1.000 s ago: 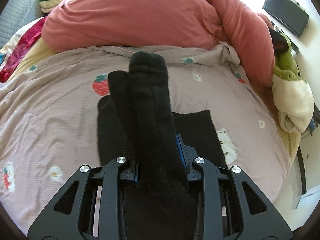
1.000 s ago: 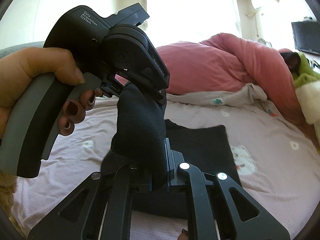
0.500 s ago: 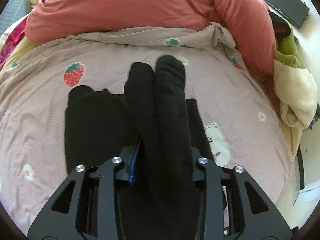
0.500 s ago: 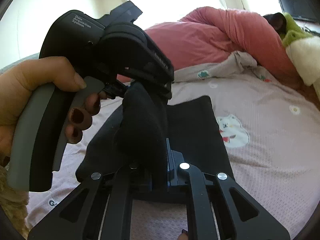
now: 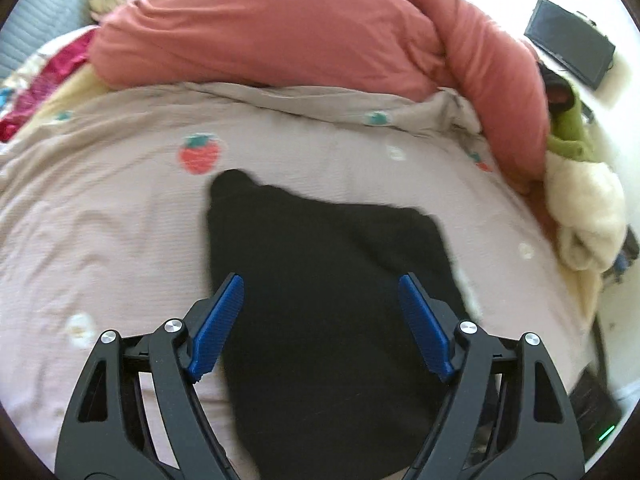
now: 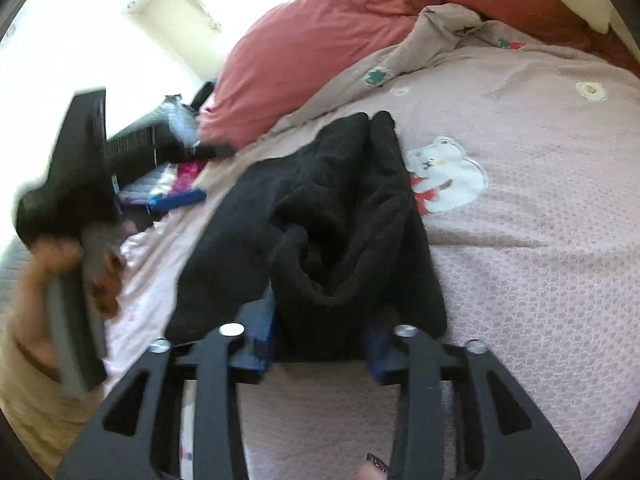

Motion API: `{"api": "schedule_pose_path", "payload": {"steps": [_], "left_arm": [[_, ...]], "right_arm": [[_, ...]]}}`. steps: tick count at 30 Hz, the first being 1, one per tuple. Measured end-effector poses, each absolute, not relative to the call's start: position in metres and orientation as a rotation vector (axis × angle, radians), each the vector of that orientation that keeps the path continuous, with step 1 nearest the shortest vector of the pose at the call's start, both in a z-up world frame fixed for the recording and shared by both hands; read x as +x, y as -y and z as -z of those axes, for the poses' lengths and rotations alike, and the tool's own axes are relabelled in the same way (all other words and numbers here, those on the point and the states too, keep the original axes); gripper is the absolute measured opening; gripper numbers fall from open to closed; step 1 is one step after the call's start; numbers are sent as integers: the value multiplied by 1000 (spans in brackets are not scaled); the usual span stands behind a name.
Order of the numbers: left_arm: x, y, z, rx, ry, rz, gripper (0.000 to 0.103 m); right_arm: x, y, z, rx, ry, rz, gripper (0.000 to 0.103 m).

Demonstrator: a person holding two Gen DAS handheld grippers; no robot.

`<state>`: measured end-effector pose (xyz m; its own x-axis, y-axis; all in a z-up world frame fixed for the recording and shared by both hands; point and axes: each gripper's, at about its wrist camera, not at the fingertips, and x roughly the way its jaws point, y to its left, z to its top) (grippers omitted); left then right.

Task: Fold small clothes
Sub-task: 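Press the folded edge down with the right tool and open it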

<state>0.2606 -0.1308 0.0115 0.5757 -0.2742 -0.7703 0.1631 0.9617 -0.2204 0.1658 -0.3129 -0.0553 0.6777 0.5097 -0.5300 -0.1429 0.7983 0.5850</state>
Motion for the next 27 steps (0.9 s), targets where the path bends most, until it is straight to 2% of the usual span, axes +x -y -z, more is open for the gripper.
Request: {"api": "schedule_pose_path", "payload": {"steps": [3, 12, 14, 15, 18, 21, 23, 25, 27], "left_arm": [[246, 118, 1, -108, -919, 233, 72], [221, 114, 17, -73, -910, 259, 71], [218, 111, 17, -83, -909, 264, 69], [217, 110, 17, -84, -908, 266, 69], [213, 110, 16, -85, -905, 277, 68], [209, 109, 15, -85, -903, 290, 68], [207, 109, 17, -86, -906, 299, 68], [206, 110, 20, -84, -910, 298, 68], [206, 110, 23, -92, -915, 301, 69]], "right_arm": [[177, 322, 53, 573, -752, -399, 58], [218, 327, 58, 655, -822, -420, 57], [225, 325, 58, 616, -837, -414, 43], [219, 323, 56, 592, -839, -406, 26], [216, 326, 47, 551, -819, -406, 21], [209, 328, 36, 479, -773, -377, 21], [212, 326, 44, 437, -805, -339, 22], [217, 319, 59, 387, -856, -294, 30], [213, 319, 60, 388, -844, -274, 33]]}}
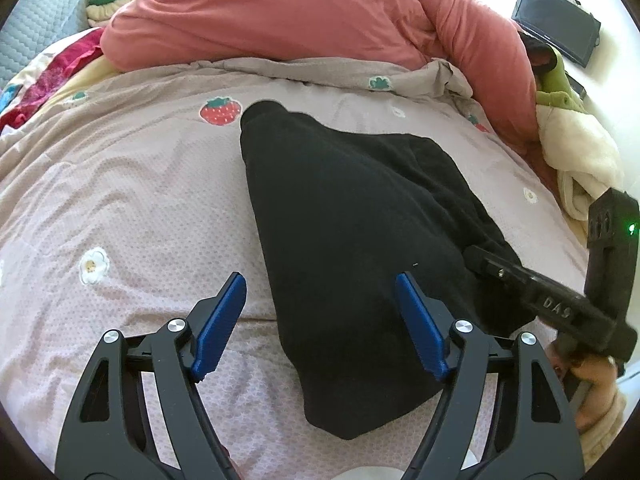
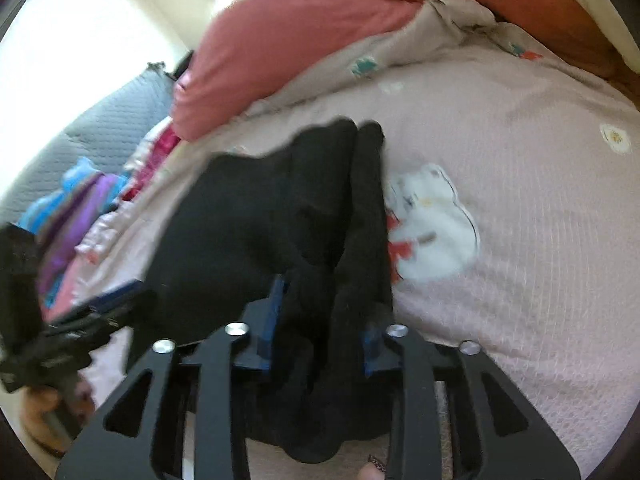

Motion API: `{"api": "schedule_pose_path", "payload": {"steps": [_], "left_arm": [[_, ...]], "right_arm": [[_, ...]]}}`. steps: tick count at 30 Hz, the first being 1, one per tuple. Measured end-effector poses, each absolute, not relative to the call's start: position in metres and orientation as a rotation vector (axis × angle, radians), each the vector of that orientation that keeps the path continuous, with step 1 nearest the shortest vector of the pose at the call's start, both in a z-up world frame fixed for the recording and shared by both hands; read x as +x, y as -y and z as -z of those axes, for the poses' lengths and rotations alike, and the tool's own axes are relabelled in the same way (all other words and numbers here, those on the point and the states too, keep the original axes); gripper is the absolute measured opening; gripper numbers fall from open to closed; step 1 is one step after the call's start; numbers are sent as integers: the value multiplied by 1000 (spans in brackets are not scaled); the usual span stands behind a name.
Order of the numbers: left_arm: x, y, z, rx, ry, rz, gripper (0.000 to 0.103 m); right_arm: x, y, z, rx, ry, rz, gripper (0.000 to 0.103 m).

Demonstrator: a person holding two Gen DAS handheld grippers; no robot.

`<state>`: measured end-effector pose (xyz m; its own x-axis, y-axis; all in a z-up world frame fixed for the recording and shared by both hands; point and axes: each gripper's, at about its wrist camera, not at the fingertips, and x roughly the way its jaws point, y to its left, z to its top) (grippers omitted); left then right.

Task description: Fold small clothes

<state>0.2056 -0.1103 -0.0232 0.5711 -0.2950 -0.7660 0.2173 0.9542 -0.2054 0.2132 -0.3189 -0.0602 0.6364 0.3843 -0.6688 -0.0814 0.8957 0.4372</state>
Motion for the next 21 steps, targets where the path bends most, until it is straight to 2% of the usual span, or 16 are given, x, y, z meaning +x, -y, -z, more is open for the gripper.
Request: {"api": "schedule_pose_path", "payload": {"steps": [3, 8, 11, 21], "left_arm": [[204, 110, 24, -98, -913, 298, 69], [201, 107, 25, -102, -914, 300, 69], [199, 106, 25, -106, -914, 301, 69], [189, 103, 19, -107, -901, 306, 69]], "right_arm": [[207, 316, 56, 359, -826, -230, 40], [199, 306, 55, 302, -810, -184, 45], [193, 309, 53, 284, -808, -154, 55], [172, 314, 36, 251, -764, -122, 65]]}}
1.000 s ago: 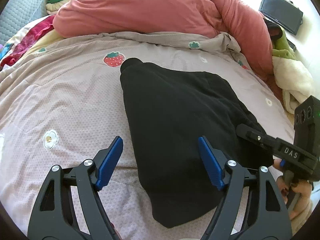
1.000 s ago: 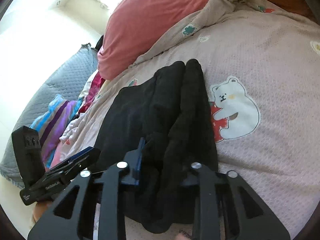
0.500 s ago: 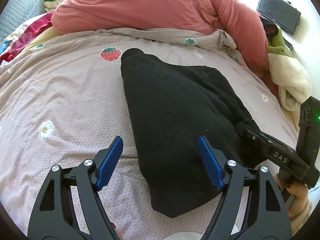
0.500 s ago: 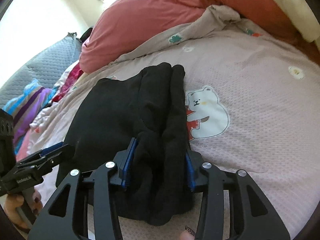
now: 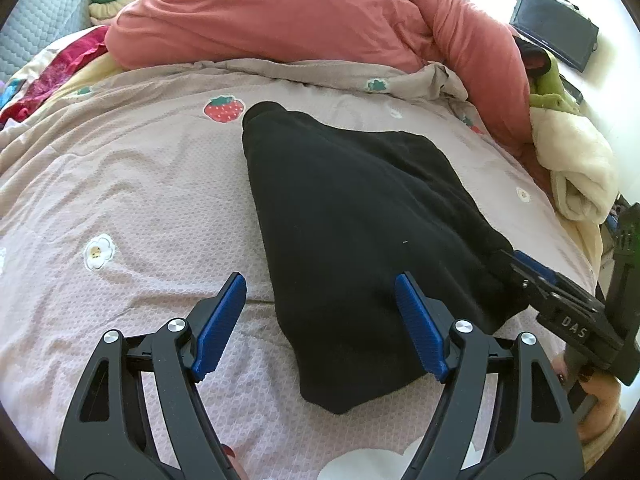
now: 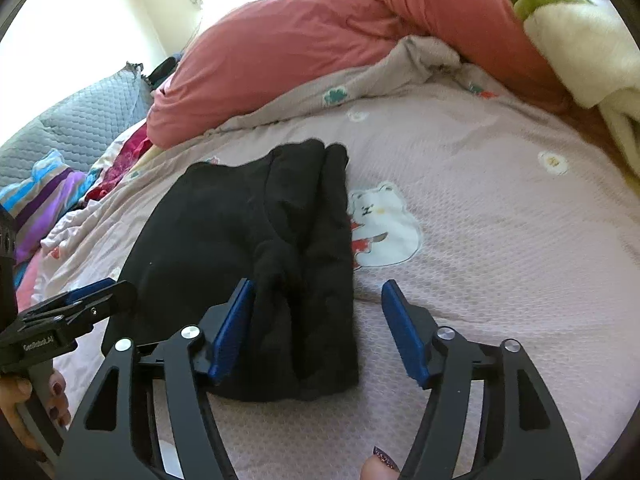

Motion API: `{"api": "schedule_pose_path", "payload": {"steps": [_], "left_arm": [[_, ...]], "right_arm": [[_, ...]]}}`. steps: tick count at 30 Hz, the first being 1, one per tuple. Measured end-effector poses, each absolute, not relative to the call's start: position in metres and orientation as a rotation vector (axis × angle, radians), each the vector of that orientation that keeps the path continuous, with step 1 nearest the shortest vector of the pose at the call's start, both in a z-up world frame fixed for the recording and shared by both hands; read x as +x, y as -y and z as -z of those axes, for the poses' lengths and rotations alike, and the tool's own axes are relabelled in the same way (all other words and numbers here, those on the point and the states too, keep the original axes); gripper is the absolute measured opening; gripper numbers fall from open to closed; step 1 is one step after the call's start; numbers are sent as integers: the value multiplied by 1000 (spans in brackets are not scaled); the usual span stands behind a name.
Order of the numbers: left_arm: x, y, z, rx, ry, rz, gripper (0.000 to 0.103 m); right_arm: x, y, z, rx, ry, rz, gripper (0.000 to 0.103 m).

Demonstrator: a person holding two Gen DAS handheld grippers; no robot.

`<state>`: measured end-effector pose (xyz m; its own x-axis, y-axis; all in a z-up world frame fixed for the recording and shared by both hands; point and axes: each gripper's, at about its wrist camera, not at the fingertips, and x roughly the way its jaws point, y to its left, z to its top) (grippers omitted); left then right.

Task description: Fold small clothes

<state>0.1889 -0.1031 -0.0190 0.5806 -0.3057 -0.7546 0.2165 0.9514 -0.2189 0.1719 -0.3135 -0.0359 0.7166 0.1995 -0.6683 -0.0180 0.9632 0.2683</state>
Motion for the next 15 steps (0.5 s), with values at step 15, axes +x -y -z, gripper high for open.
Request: {"api": "schedule_pose_path", "payload": {"steps": [15], "left_arm": [[164, 85, -6, -110, -831, 280, 81]], "right_arm": [[132, 312, -3, 189, -631, -95, 94]]}}
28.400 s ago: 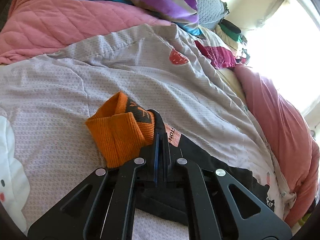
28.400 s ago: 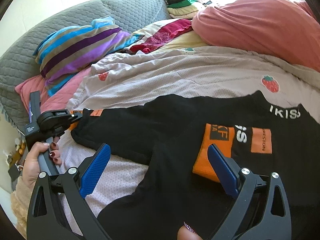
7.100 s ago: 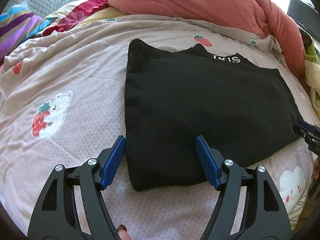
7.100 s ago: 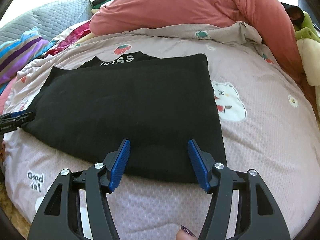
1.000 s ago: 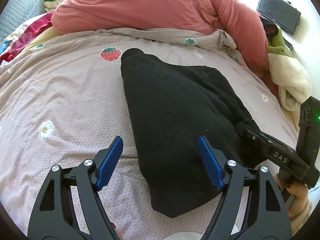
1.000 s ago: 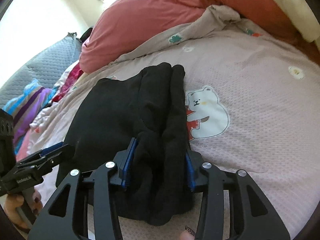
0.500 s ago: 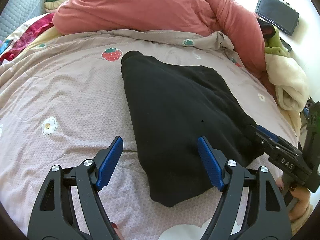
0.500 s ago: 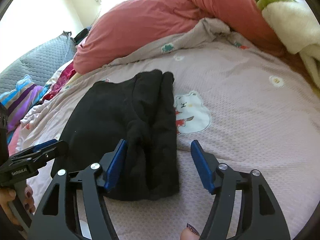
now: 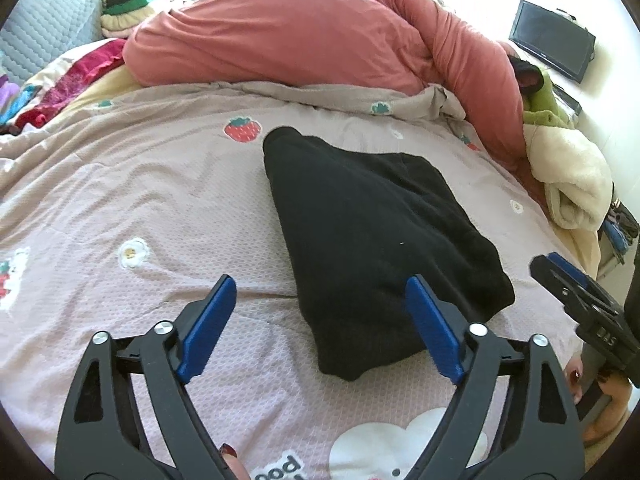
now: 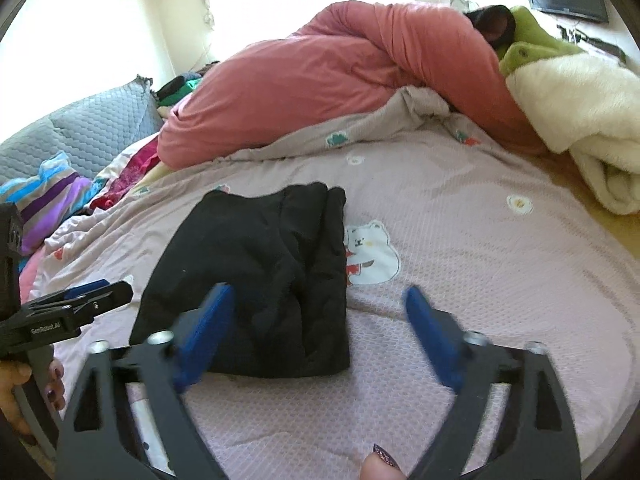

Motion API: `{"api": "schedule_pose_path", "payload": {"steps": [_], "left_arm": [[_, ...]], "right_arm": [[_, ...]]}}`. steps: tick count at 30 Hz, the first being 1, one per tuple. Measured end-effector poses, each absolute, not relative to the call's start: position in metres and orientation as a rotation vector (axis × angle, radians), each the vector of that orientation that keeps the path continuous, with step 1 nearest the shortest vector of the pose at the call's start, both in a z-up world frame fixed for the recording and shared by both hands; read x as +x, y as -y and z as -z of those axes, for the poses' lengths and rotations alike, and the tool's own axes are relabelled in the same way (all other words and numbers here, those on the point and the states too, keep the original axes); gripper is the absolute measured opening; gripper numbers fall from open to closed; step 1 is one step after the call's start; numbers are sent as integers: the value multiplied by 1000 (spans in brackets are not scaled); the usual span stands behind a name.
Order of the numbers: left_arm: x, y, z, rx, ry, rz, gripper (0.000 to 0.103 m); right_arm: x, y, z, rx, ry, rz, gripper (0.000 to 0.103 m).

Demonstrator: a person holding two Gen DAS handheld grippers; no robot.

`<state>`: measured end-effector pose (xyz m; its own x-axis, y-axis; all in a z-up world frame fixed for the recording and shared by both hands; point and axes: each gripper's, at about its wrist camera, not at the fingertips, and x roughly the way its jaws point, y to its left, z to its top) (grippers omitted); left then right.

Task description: Fold small clothes

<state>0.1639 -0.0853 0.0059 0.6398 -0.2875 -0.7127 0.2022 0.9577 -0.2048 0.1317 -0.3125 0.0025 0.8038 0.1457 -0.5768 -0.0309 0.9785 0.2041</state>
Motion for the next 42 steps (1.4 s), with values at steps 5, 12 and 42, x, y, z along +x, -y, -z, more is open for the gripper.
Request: {"api": "schedule_pose_path", "payload": {"steps": [5, 12, 42], "left_arm": [[148, 74, -18, -104, -783, 265, 93], [124, 61, -35, -81, -715, 241, 93], [54, 34, 14, -103, -808, 176, 93]], "right_arm": [[116, 310, -19, 167, -564, -89, 96], [93, 300, -42, 134, -496, -111, 98], [34, 250, 20, 83, -677, -99, 98]]}}
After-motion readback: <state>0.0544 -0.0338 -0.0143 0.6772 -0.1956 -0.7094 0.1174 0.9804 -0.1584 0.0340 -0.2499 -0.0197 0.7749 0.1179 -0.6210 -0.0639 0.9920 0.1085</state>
